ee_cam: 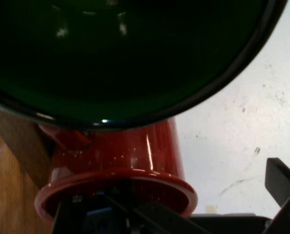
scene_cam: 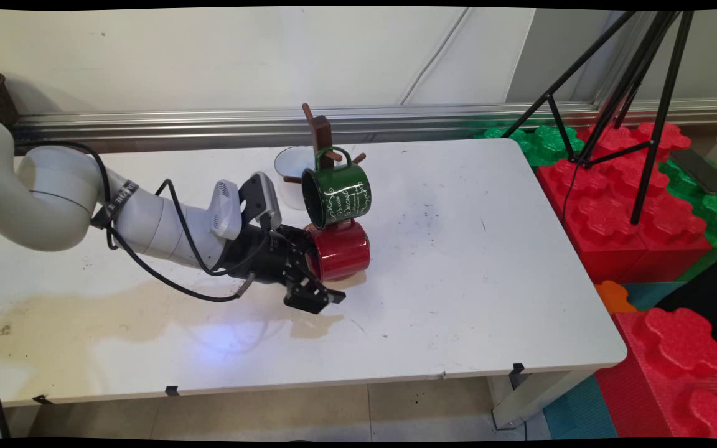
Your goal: Pick up the red mug from the rack
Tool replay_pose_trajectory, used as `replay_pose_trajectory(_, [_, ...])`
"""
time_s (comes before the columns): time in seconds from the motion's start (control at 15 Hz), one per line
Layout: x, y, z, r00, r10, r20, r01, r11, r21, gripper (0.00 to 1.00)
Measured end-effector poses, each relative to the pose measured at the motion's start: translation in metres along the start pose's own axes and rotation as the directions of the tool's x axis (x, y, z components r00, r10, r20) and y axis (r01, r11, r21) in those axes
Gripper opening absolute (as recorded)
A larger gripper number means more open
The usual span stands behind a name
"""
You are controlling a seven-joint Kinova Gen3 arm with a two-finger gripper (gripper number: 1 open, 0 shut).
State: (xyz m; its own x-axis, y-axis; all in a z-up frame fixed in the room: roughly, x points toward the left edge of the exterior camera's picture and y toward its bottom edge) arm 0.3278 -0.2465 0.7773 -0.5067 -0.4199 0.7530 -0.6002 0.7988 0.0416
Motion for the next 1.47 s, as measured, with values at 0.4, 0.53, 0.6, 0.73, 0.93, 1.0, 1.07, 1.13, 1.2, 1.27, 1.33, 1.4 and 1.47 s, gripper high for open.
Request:
replay_pose_trajectory(0.4, [-0.003, 0.001, 0.001, 1.000, -0.017, -0.018, 0.017, 1.000, 0.013, 1.00])
replay_pose_trajectory(0.53, [-0.004, 0.001, 0.001, 1.000, -0.022, -0.022, 0.022, 1.000, 0.016, 1.00])
replay_pose_trajectory(0.6, [-0.004, 0.002, 0.001, 0.999, -0.024, -0.024, 0.025, 1.000, 0.017, 1.00])
replay_pose_trajectory(0.73, [-0.006, 0.002, 0.001, 0.999, -0.031, -0.029, 0.032, 0.999, 0.021, 1.00])
replay_pose_trajectory(0.93, [-0.008, 0.003, 0.001, 0.999, -0.039, -0.036, 0.040, 0.999, 0.026, 1.00])
replay_pose_trajectory(1.0, [-0.008, 0.003, 0.001, 0.998, -0.041, -0.039, 0.043, 0.999, 0.028, 1.00])
replay_pose_trajectory(1.07, [-0.009, 0.003, 0.001, 0.998, -0.044, -0.043, 0.045, 0.999, 0.030, 1.00])
replay_pose_trajectory(1.13, [-0.009, 0.004, 0.002, 0.998, -0.046, -0.046, 0.047, 0.998, 0.031, 1.00])
replay_pose_trajectory(1.2, [-0.010, 0.004, 0.002, 0.998, -0.047, -0.049, 0.049, 0.998, 0.033, 1.00])
replay_pose_trajectory(1.27, [-0.010, 0.004, 0.002, 0.997, -0.049, -0.051, 0.051, 0.998, 0.034, 1.00])
replay_pose_trajectory(1.33, [-0.010, 0.004, 0.002, 0.997, -0.051, -0.054, 0.053, 0.998, 0.036, 1.00])
replay_pose_trajectory(1.4, [-0.011, 0.004, 0.003, 0.997, -0.053, -0.056, 0.055, 0.998, 0.037, 1.00])
replay_pose_trajectory(1.47, [-0.011, 0.004, 0.003, 0.997, -0.055, -0.059, 0.057, 0.998, 0.038, 1.00])
